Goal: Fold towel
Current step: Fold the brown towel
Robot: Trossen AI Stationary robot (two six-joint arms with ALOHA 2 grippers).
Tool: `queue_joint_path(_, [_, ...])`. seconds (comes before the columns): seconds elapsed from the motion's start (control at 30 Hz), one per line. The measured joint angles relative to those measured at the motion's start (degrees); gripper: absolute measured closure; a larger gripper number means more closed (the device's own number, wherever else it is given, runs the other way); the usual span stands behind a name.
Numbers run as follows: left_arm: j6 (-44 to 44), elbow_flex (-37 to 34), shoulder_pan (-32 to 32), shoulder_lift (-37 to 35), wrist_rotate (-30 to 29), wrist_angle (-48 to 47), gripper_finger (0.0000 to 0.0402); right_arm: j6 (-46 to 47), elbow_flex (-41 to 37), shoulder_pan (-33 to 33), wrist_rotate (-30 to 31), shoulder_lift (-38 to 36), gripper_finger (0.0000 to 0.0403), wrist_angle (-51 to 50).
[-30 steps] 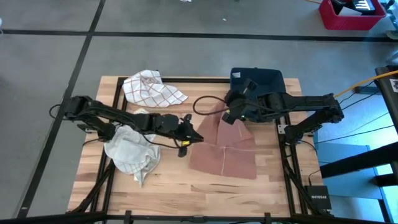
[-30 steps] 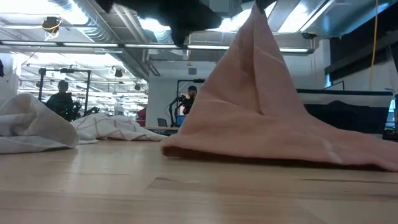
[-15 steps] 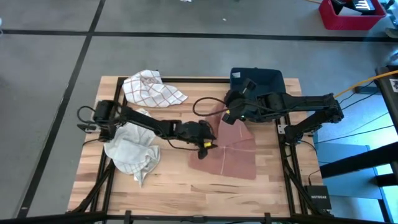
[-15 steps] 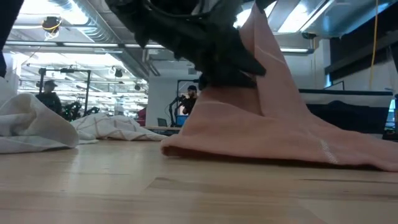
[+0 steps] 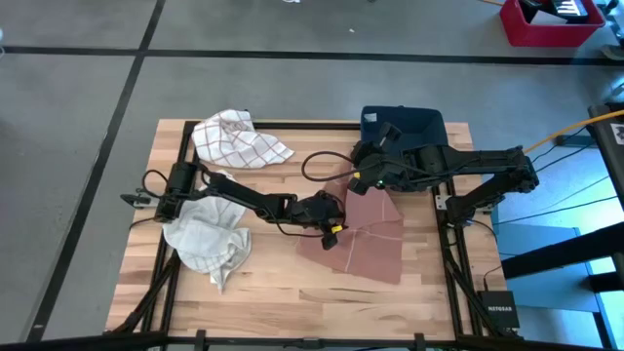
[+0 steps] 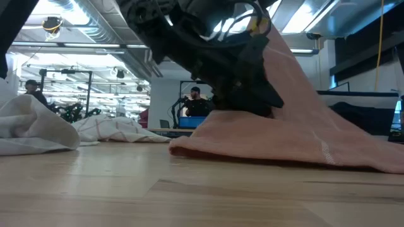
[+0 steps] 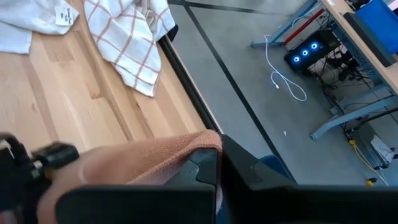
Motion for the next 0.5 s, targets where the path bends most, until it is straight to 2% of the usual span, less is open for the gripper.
queue_joint_path(0.37, [-0.2,0.1,-1.3,3.7,0.8,8.2,0.0222,0.0,0.0,0.0,0.0,0.0,0.0394,0.1])
queue_joint_path(0.5, [1.5,0.5,-1.9,5.0,0.9,9.9,0.0261,0.0,0.0,0.0,0.0,0.0,0.0393,0.2])
